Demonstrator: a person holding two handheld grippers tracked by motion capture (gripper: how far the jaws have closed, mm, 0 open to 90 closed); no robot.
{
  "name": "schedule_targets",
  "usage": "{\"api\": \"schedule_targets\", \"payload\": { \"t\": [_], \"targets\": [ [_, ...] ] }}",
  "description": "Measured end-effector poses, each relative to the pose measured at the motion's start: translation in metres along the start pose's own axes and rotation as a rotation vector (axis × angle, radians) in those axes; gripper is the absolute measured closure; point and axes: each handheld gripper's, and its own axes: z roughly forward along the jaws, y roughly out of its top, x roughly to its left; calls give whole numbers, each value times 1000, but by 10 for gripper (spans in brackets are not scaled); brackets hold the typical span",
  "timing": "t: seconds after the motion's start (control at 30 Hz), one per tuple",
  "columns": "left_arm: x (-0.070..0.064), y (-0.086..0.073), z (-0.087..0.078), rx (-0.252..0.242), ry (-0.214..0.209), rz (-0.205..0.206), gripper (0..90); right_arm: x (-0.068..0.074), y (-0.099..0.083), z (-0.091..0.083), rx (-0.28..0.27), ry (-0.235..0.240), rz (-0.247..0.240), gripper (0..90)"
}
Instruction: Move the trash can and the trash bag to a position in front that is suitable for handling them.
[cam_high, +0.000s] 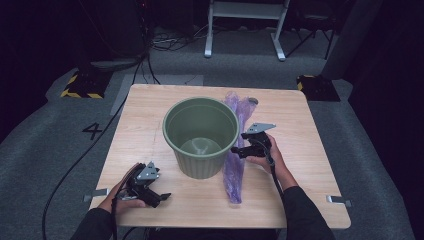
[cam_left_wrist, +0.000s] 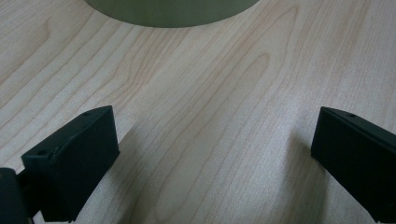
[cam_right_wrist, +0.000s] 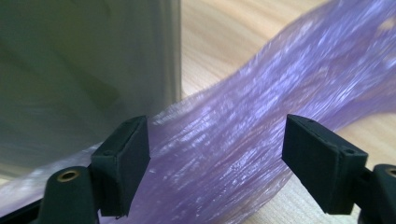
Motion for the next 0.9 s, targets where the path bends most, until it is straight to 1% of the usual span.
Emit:
{"api": "schedule_targets", "payload": {
  "t": [0.07, 0.13, 0.2, 0.23, 0.27, 0.3, 0.33, 0.37, 0.4, 0.43, 0.53, 0.63, 0.67, 0.7, 0.73, 0.77, 0.9],
  "targets": [
    [0, 0, 0, 1, -1, 0, 4, 0, -3, 6, 28, -17, 0, 237],
    [0, 0, 0, 1, 1, -1, 2, 0, -8, 10, 48, -16, 8, 250],
    [0, 1, 1, 2, 0, 1, 1, 0, -10, 11, 48, -21, 13, 262],
    [0, 1, 1, 1, -2, 4, 1, 0, -12, 12, 47, -19, 16, 309],
    [0, 2, 2, 3, -3, 4, 1, 0, -14, 12, 45, -23, 11, 380],
    [0, 3, 3, 0, -4, 5, 1, 1, -15, 12, 52, -32, 7, 439],
    [0, 3, 3, 1, -6, 7, 1, 1, -16, 13, 61, -28, 2, 493],
    [0, 3, 3, 1, -6, 7, 1, 1, -17, 13, 66, -29, -5, 512],
    [0, 5, 4, 3, -8, 7, 1, 2, -19, 13, 72, -39, -22, 560],
    [0, 5, 4, 3, -8, 7, 1, 2, -19, 13, 72, -39, -22, 560],
    [0, 7, 7, 0, -14, 14, 1, 1, -21, 11, 66, -41, -21, 679],
    [1, 11, 10, 1, -22, 23, 0, -1, -24, 7, 67, -45, -24, 759],
    [1, 12, 11, 0, -23, 26, 1, -3, -26, 3, 68, -69, -27, 812],
    [2, 13, 12, 0, -26, 26, 1, -3, -26, 3, 68, -69, -27, 812],
    [3, 16, 15, 1, -27, 29, 0, -5, -31, -1, 59, -76, -14, 853],
    [3, 17, 16, 0, -28, 30, 0, -7, -33, -4, 55, -85, -9, 864],
    [5, 22, 21, 1, -34, 35, 0, -13, -41, -12, 45, -100, 22, 873]
  ]
}}
